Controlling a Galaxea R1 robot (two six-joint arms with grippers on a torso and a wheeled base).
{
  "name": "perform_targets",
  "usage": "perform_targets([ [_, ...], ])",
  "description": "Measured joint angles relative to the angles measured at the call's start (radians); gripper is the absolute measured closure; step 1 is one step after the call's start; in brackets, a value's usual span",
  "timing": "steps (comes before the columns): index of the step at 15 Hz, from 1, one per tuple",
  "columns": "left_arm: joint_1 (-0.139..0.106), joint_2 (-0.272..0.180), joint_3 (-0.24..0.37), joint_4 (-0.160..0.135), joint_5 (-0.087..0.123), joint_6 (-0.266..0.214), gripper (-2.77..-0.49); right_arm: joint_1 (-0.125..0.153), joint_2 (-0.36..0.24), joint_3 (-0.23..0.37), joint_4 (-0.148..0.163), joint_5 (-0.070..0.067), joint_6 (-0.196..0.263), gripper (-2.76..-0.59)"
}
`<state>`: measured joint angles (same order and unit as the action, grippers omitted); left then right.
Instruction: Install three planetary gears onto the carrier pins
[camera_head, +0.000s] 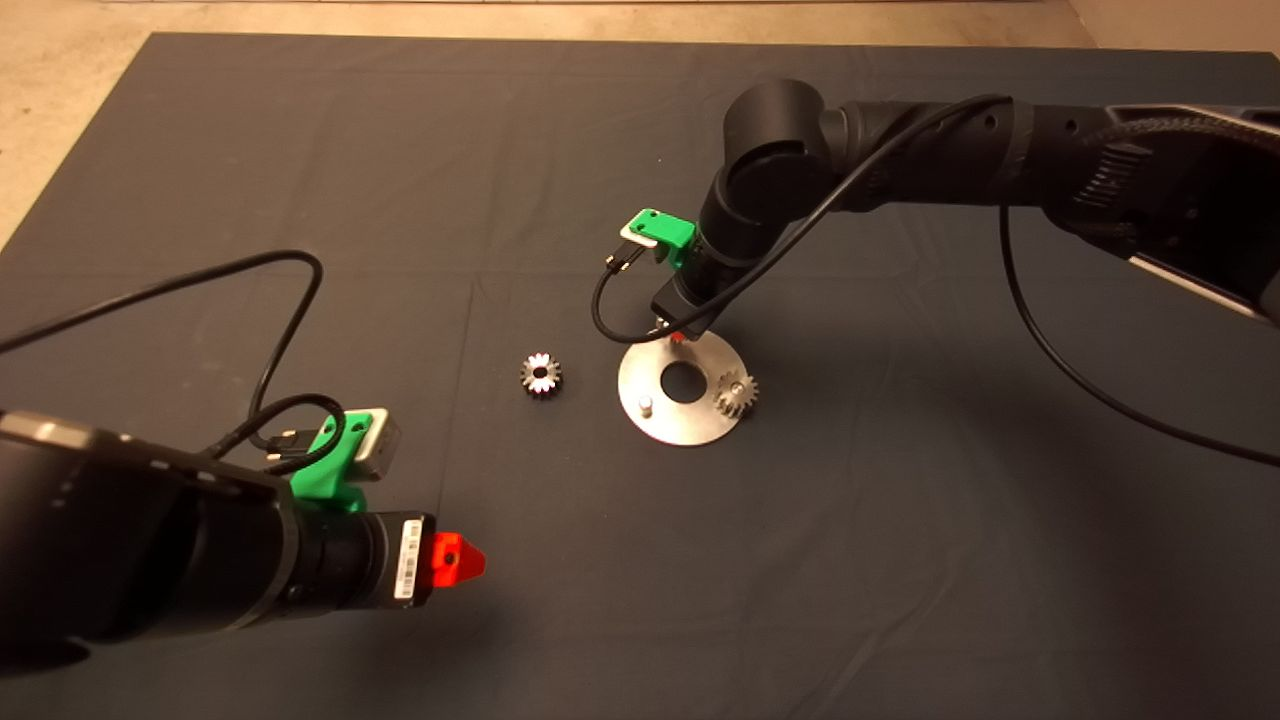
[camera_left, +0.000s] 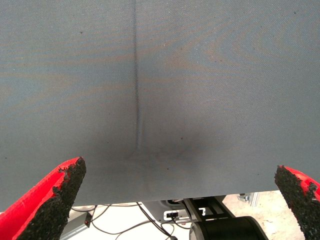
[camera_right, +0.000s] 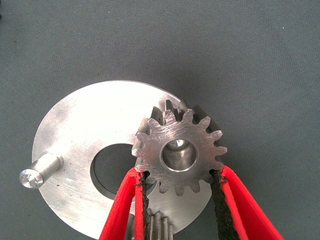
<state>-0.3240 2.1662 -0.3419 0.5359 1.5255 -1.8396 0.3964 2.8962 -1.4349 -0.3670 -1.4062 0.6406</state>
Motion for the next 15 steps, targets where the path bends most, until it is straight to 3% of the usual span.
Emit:
perform_targets([
  [15,0.000,-0.002,0.000,0.000,0.000,0.000,-2.75,0.000,0.002,-0.005,0.000,0.000,0.000,-0.66],
])
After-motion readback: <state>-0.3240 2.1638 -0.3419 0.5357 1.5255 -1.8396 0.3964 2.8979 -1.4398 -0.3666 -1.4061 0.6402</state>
